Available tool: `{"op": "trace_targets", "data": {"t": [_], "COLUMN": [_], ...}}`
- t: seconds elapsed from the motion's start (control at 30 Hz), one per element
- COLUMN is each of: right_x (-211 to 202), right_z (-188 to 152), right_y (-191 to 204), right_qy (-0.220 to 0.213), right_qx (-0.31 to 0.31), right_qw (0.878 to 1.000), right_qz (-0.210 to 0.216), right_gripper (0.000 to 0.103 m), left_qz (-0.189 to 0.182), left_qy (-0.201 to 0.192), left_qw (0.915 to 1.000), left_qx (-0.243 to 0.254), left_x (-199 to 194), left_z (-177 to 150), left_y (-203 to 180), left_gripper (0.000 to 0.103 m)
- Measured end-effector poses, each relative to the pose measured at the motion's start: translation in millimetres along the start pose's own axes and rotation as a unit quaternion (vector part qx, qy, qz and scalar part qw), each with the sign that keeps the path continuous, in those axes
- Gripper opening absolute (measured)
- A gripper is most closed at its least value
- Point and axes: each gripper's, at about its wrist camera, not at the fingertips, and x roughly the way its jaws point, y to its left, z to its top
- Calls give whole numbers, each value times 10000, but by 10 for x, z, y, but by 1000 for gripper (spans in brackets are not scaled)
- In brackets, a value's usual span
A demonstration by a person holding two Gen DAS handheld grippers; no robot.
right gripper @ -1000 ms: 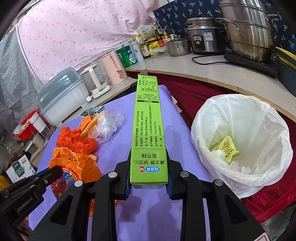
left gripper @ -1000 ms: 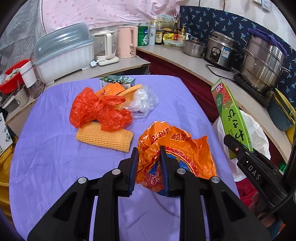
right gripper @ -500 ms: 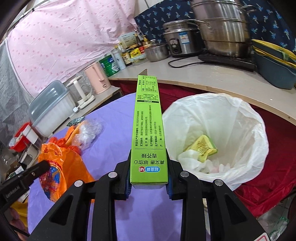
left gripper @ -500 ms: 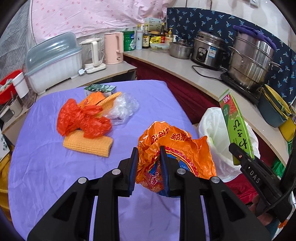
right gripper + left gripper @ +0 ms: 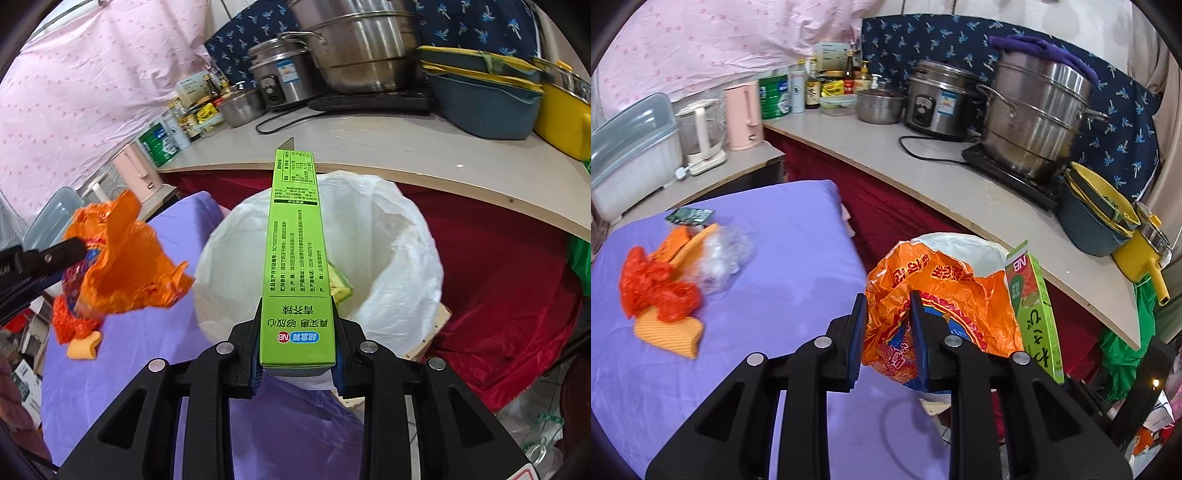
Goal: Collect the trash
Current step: 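Lower the green box and orange bag into the bin and open both tools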
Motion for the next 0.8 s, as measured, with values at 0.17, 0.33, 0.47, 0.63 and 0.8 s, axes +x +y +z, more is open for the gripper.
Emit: {"op": "trace_targets", "data": {"t": [0.17, 0.33, 0.47, 0.63, 0.8], "right_x": [48, 123, 182, 169, 105], "right_z": [22, 50, 60, 69, 133], "right_y": [-125, -222, -251, -254, -229], "right_qy": [19, 47, 66, -4, -133], "right_qx": [51, 96, 124, 185, 231], "right_qw": [10000, 9999, 9998, 9998, 9996], "right_qz": [-70, -98, -106, -100, -75], "right_gripper": [27, 27, 28, 32, 36], "left_qz": [-91, -46, -33, 126, 236], "left_qy": [210, 403, 471, 345, 326], "left_qw": [9997, 9986, 9979, 9983, 9984], "left_qx": [117, 354, 432, 462, 399], "left_x": [298, 565, 682, 699, 678], "left_z": [31, -28, -65, -92, -73], "left_y": [-239, -456, -520, -533, -472], "left_gripper": [23, 23, 30, 55, 61]}}
